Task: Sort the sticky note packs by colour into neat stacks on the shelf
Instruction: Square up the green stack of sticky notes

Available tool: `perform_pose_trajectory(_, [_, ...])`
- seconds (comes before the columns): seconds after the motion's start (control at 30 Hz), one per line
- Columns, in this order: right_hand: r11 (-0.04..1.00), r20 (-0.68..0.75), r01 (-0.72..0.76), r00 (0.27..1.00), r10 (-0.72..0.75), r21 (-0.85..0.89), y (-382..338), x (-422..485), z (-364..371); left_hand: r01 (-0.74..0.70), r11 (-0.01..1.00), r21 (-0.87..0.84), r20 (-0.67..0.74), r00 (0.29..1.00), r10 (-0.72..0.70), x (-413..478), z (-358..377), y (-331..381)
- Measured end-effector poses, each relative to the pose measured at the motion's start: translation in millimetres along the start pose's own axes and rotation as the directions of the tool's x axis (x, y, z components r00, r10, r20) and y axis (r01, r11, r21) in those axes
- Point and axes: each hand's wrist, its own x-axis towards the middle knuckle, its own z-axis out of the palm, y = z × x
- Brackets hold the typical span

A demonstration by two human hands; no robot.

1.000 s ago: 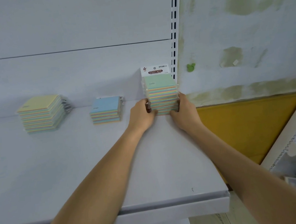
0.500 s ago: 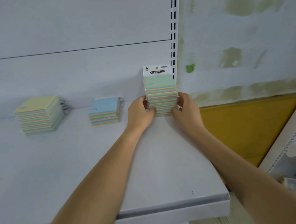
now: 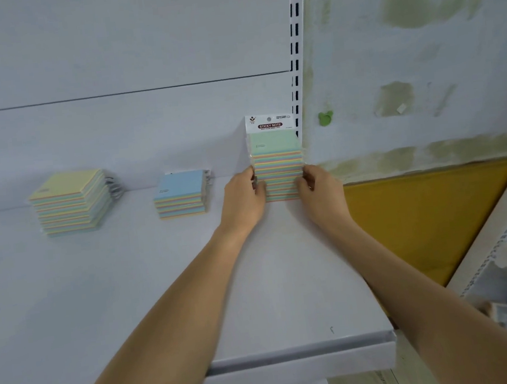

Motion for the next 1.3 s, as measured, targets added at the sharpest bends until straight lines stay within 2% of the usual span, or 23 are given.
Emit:
perform_pose_trajectory(0.13, [1.000,0.007,0.001,1.000,-0.001,-0.012,-0.2,0.0,-0.7,0.008,1.000,0.012,-0.010,1.000,-0.008,1.6,1.9,-1.7])
perform_pose_trajectory(0.57, [1.000,-0.006,0.003,1.000,-0.003,-0.008,-4.1,-3.8,-1.8,0.089,0.983,-0.163,-0.075,0.992,-0.102,0.4,-3.5,2.7])
perform_pose_trajectory(0.73, [0.998,-0.048,0.060,0.997,-0.059,0.030,-5.9,-5.0,-4.0,-0.030,0.991,-0.128,-0.148,0.989,0.010,4.3,1.3,3.7])
perform_pose_trajectory(0.93, [0.995,-0.057,0.075,0.996,-0.072,0.066,-4.7,-2.5,0.6,-0.069,0.987,-0.145,-0.229,0.973,0.034,5.9,1.2,6.3])
perform_pose_trajectory(1.1, [0.994,-0.044,0.103,0.994,-0.102,0.028,-3.6,-0.2,3.8,-0.099,0.989,-0.109,-0.221,0.972,0.073,5.0,-0.7,9.6])
perform_pose_trajectory(1.3, [0.994,-0.049,0.069,0.997,-0.065,0.080,-10.7,-6.8,-2.1,-0.056,0.989,-0.135,-0.197,0.980,0.028,-0.5,-8.9,16.8])
